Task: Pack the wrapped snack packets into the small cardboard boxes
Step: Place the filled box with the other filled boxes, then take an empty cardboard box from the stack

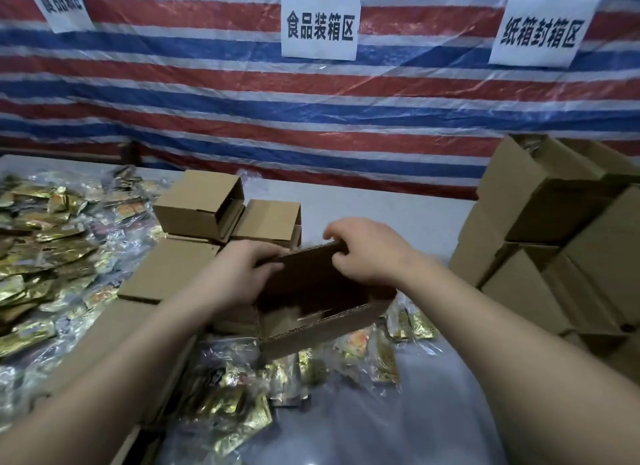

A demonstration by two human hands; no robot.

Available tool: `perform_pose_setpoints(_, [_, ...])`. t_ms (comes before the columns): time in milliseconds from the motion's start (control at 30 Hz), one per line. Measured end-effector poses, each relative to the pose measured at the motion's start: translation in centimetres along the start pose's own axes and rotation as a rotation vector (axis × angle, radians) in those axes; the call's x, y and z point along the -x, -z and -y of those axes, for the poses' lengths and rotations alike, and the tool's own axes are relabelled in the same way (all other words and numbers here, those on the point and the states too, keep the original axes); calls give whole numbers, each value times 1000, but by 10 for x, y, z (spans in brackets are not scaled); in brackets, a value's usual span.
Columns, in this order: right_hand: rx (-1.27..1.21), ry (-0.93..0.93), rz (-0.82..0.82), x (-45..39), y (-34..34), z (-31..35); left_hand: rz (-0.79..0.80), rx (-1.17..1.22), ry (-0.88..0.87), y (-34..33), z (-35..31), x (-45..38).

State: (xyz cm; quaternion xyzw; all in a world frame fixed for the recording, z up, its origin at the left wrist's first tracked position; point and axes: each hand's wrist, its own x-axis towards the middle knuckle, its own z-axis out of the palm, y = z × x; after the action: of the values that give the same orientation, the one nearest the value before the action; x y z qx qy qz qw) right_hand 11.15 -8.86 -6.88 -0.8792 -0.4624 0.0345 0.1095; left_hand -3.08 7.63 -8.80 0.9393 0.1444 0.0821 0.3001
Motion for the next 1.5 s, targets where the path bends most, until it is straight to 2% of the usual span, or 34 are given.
perform_pose_setpoints(167, [50,-135,52,73,-36,-53,134,122,15,-75,-25,11])
perform_pose_setpoints(233, [15,-204,73,107,-71,-69,177,75,20,-118,-26,22])
perform_pose_setpoints(400, [-108,-391,291,179,-176,-101,346,-40,156,-230,-17,60])
perform_pose_setpoints(567, [-179,-438,307,208,-231,-118,343,-98,144,-290,-6,84])
perform_pose_setpoints(800, [-213,-412,246,218,-246,-128,285,-143,104,-314,4,92])
perform_pose_setpoints(1167, [-130,-430,287,221,-249,-118,311,-104,95,-313,4,99])
perform_pose_setpoints(1333, [-139,-452,246,222,-243,-111,81,27,73,-302,-14,37])
perform_pose_setpoints(1500, [-208,-595,118,220,-228,-113,173,-94,-61,-311,-35,-39])
